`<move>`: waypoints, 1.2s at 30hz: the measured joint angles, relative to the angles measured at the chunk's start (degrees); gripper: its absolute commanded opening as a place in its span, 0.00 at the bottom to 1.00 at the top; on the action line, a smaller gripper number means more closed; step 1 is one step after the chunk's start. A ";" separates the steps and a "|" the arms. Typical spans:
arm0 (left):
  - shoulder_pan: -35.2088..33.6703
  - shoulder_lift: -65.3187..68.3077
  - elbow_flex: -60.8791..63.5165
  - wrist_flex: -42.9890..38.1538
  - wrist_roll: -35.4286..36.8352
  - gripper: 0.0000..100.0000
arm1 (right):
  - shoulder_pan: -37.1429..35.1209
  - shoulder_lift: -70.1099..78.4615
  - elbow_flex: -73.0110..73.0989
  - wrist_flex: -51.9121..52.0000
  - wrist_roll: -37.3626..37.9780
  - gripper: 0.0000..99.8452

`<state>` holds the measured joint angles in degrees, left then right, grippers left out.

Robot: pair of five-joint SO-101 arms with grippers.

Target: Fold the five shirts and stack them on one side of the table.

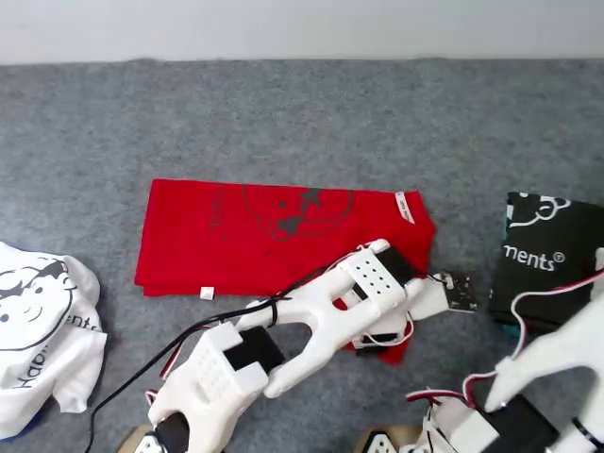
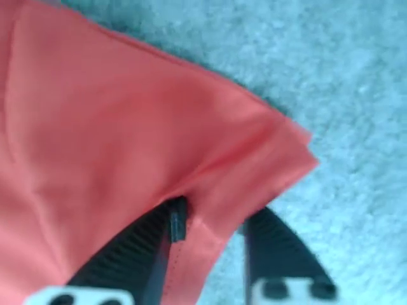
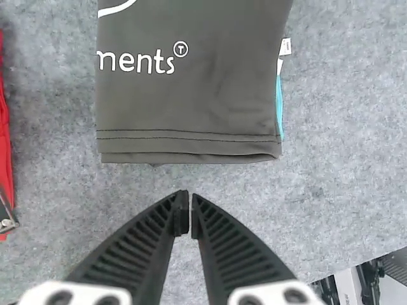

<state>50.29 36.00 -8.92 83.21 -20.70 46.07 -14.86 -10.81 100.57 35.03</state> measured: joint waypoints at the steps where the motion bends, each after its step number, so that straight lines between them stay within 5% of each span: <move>1: 0.00 0.09 -0.18 0.00 0.09 0.02 | 0.00 -0.18 0.00 0.00 0.00 0.02; 11: -1.32 -2.37 -5.89 4.22 0.09 0.01 | 0.00 -0.35 0.00 0.00 0.00 0.02; 29: -14.86 6.15 -24.35 4.04 -0.18 0.02 | 0.00 -0.35 0.00 0.00 0.00 0.02; 36: -18.46 10.73 -29.89 4.04 -0.09 0.17 | 0.00 -0.35 0.00 0.00 0.00 0.02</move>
<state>31.82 46.73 -38.81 87.25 -20.79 46.07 -15.21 -10.81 100.57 35.03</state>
